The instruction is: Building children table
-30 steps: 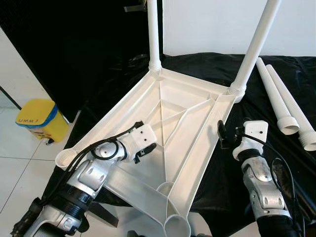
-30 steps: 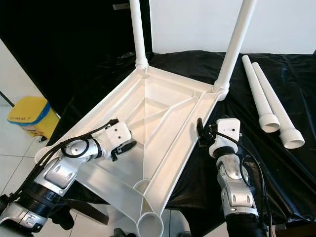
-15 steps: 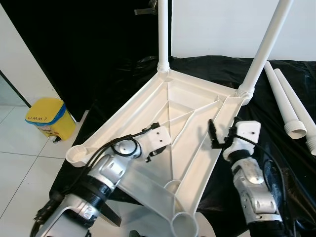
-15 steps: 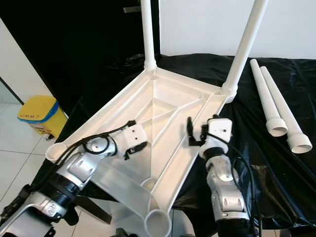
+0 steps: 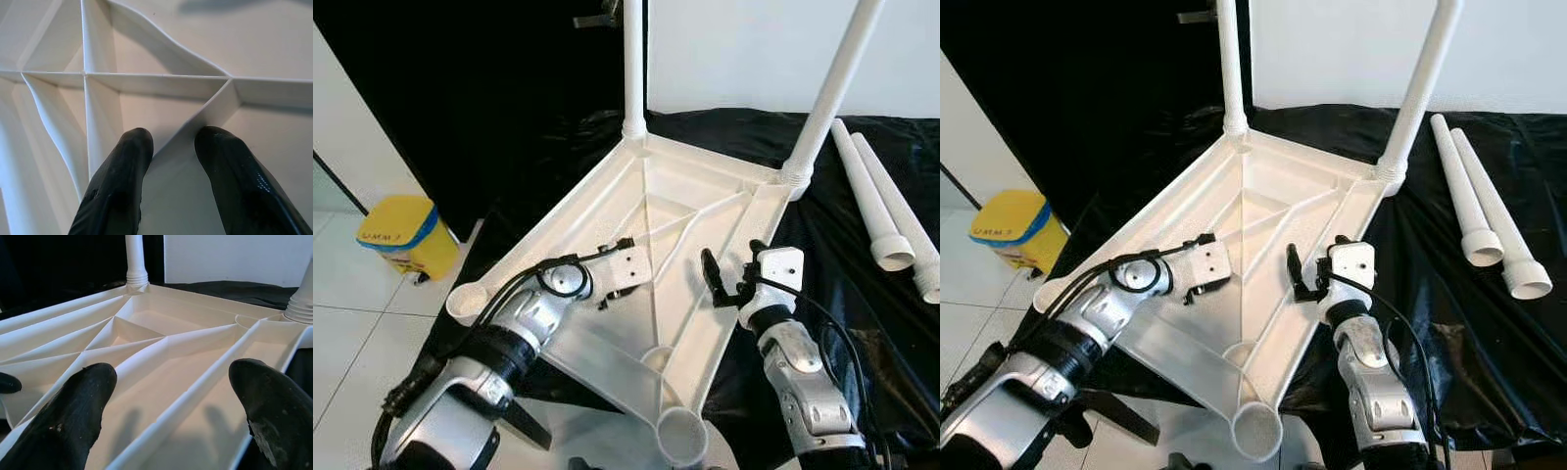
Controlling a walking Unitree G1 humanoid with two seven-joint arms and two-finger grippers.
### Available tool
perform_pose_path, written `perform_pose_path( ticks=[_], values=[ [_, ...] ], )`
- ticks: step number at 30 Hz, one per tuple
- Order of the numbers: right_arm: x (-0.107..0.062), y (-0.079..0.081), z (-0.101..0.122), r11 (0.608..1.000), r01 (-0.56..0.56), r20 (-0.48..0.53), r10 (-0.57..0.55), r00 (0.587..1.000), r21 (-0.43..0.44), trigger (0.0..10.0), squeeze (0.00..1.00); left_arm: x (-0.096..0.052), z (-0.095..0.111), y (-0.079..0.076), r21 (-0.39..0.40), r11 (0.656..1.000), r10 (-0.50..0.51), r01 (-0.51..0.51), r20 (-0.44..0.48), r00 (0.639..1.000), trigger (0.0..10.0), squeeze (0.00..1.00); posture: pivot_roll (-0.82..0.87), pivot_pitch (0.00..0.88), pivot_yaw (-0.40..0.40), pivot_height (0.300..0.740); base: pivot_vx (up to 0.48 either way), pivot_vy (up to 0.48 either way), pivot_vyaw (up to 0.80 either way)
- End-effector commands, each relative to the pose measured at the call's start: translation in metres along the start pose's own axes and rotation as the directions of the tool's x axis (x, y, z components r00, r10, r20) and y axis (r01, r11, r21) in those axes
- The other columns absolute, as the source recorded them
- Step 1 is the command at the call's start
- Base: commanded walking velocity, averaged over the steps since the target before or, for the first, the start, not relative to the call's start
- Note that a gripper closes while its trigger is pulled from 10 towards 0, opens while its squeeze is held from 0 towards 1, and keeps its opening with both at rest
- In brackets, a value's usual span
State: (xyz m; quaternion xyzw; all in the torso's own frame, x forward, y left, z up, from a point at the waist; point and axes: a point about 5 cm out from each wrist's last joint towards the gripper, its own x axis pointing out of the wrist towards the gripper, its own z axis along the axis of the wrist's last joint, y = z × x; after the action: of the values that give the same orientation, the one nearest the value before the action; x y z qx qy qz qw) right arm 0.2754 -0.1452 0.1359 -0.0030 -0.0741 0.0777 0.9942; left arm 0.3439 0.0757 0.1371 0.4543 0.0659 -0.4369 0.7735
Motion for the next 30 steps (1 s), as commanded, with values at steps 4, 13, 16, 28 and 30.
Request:
perform_pose_path(
  ticks=[4,13,16,28,30],
  values=[
    [-0.003,0.002,-0.002,1.0,-0.015,-0.016,0.016,1.0,0.011,10.0,0.0,0.001,-0.006,0.011,0.09,0.991,0.1,-0.097,-0.03,0.995,10.0,0.0,-0.21,0.101,0.06,0.74,0.0,0.0,0.0],
    [-0.009,0.001,-0.003,1.0,-0.009,-0.026,0.009,1.0,0.007,10.0,0.0,0.005,0.003,0.017,0.216,0.974,0.072,-0.072,0.009,0.997,10.0,0.0,-0.22,0.108,0.069,0.74,0.0,0.0,0.0],
    [-0.01,0.0,-0.003,1.0,-0.003,-0.027,0.004,1.0,0.007,10.0,0.0,0.007,0.005,0.02,0.235,0.97,0.067,-0.068,0.014,0.998,10.0,0.0,-0.23,0.109,0.074,0.74,0.0,0.0,0.0],
    [-0.016,-0.003,-0.001,1.0,0.019,-0.028,-0.019,0.999,0.0,10.0,0.0,0.009,0.0,0.035,0.237,0.971,-0.009,0.016,-0.034,0.999,10.0,0.22,-0.27,0.124,0.103,0.74,0.0,0.0,0.0],
    [-0.017,-0.003,-0.001,1.0,0.021,-0.029,-0.021,0.999,0.0,10.0,0.0,0.009,0.0,0.037,0.211,0.977,-0.018,0.023,-0.027,0.999,10.0,1.0,-0.27,0.124,0.103,0.74,0.0,0.0,0.0]
  ],
)
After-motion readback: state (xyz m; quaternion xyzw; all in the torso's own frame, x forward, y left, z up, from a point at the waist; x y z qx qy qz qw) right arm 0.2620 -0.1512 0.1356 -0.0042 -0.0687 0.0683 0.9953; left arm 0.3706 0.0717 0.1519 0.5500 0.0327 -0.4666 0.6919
